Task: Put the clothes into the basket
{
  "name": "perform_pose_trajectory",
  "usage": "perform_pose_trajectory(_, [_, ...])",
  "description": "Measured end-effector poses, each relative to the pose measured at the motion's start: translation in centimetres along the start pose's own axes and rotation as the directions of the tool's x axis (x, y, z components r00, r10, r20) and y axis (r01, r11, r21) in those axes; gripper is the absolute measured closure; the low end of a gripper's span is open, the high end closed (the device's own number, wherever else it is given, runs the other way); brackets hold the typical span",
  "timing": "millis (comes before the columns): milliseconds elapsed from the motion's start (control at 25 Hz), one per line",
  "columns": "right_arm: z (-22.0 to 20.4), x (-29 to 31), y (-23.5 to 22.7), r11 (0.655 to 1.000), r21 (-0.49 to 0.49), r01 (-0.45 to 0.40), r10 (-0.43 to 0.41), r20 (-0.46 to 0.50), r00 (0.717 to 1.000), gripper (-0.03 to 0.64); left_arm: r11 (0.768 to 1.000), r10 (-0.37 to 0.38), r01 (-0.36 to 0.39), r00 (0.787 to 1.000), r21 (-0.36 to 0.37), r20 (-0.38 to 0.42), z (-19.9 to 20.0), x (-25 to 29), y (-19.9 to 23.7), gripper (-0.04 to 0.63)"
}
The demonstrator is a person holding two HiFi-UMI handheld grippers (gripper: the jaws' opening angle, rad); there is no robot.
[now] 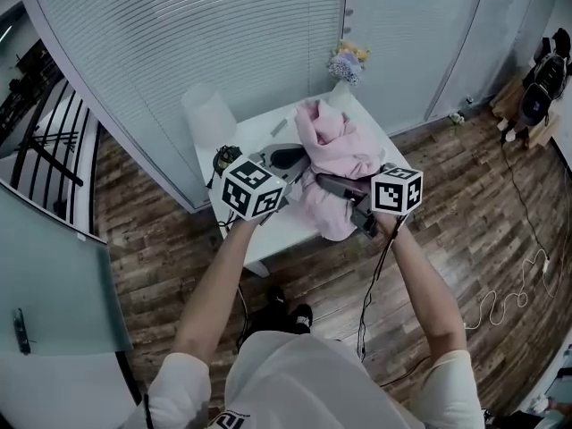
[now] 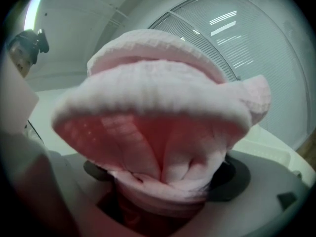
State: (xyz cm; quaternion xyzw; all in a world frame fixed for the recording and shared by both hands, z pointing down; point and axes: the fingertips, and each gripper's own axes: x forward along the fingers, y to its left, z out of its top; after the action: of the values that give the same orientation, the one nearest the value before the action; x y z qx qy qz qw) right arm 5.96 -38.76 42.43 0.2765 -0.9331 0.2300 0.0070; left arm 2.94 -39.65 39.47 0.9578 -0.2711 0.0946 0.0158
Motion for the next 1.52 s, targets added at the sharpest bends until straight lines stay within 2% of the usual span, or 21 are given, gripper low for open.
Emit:
perform_pose_trajectory(240, [3.7,1.1,-2.7,0.998,-0.054,0.024,-0.023,0.014,1.000,0.086,1.000,0.000,0.000,0.999,0.002,0.050,2.3,2.5,3.1,0.581])
perform_pose_trajectory(680, [11.0,4.8,-9.7,0.995,-0.077,0.058,-0.053,0.065,0.996,0.086,0.998,-0.034,0.030,0.997,0.054,0.075,6.4,8.4,11.2,0.581])
perform_pose_trajectory(1040, [16.6,8.0,-14.2,0.993,-0.092,0.068,-0.057,0.121,0.991,0.086,0.998,-0.031,0.024,0.993,0.062,0.113,9.7,11.8,17.5,0.581])
perform_pose_trajectory(1160, [15.3,8.3,-15.3,0.997,-0.058,0.052,-0.044,0.125,0.991,0.086,0.997,-0.049,0.044,0.996,0.063,0.070,8.2,12.6,17.7,0.581])
perform_pose_trajectory(1280, [11.9,8.1,-16.0,1.000,-0.006,0.025,-0.025,0.097,0.995,0.086,0.997,-0.058,0.058,0.998,0.054,0.010,5.3,12.5,17.3,0.581])
perform_pose_trajectory(1520, [3.6,7.8,-17.3,1.000,0.002,0.019,-0.018,-0.092,0.996,0.086,0.999,0.027,-0.026,0.999,-0.024,0.032,2.3,9.8,19.5,0.581])
